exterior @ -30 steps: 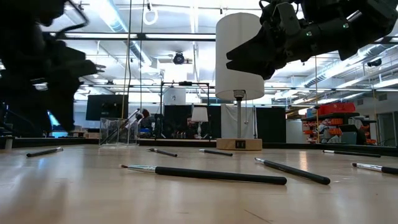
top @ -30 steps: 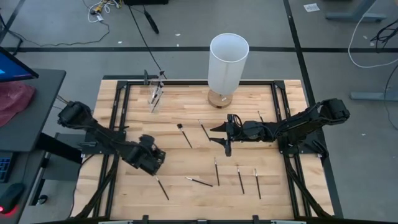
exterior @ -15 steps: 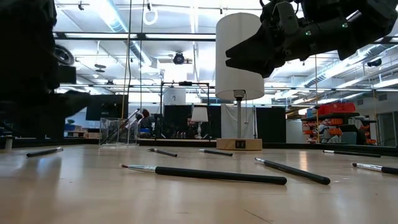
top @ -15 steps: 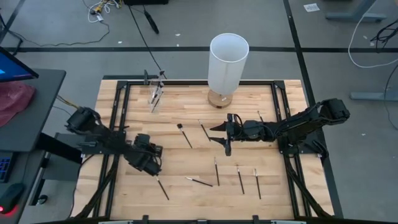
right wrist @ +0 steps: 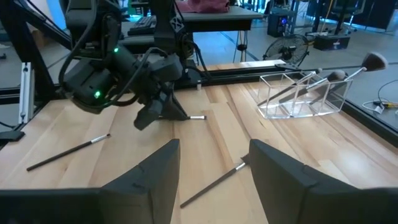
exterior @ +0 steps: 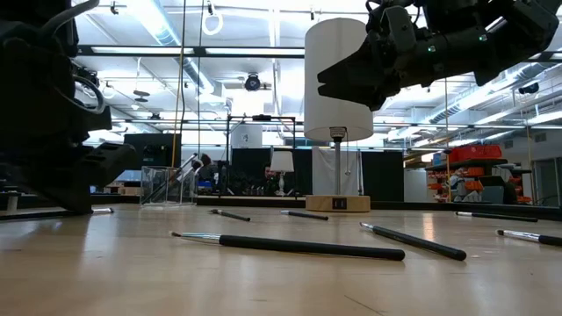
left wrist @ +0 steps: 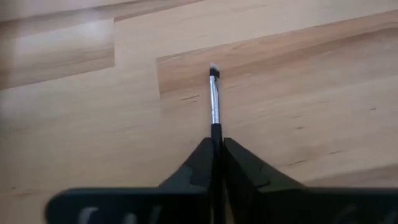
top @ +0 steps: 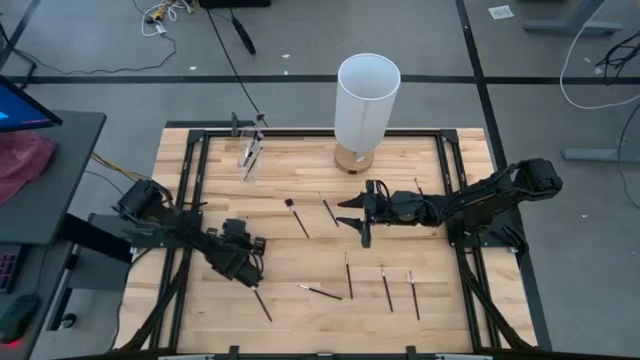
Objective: Put items in baskets/containers
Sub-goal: Put the black eyeshadow brush into the transparent organizer
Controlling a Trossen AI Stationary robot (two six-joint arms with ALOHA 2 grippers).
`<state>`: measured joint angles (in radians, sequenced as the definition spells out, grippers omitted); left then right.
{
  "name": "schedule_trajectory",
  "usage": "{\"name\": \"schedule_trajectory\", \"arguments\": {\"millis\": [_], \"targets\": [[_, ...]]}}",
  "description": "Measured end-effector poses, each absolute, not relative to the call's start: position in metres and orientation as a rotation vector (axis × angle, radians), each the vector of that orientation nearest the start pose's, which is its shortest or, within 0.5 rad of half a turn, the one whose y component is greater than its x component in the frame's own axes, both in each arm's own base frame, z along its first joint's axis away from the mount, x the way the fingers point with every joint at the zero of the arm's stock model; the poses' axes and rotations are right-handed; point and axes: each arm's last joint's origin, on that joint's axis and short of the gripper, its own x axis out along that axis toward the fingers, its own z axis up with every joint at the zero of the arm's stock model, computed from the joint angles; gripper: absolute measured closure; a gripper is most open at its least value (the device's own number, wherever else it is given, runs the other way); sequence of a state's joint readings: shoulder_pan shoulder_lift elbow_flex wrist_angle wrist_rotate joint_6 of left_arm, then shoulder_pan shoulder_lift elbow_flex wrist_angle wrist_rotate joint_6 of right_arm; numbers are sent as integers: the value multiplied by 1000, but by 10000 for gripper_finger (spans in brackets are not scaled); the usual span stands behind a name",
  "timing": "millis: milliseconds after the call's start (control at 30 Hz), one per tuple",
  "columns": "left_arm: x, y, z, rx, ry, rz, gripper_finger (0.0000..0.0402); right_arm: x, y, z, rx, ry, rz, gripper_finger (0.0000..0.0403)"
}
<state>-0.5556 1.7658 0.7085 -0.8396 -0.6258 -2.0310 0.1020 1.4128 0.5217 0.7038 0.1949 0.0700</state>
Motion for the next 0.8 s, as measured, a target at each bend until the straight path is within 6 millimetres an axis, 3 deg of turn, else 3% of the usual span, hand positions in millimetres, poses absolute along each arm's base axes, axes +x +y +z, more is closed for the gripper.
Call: {"name": "schedule_trajectory", "arguments": {"millis": [400, 667, 800], "targets": [[186, -111, 88, -537, 678, 1143, 391, 273, 22, 193, 51, 182, -99, 206], [204, -132, 94, -626, 541, 912, 399, 273, 22, 193, 64, 181, -98, 206], [208, -133, 94, -607, 521, 876, 398, 273, 22, 194, 65, 179, -98, 206]]}}
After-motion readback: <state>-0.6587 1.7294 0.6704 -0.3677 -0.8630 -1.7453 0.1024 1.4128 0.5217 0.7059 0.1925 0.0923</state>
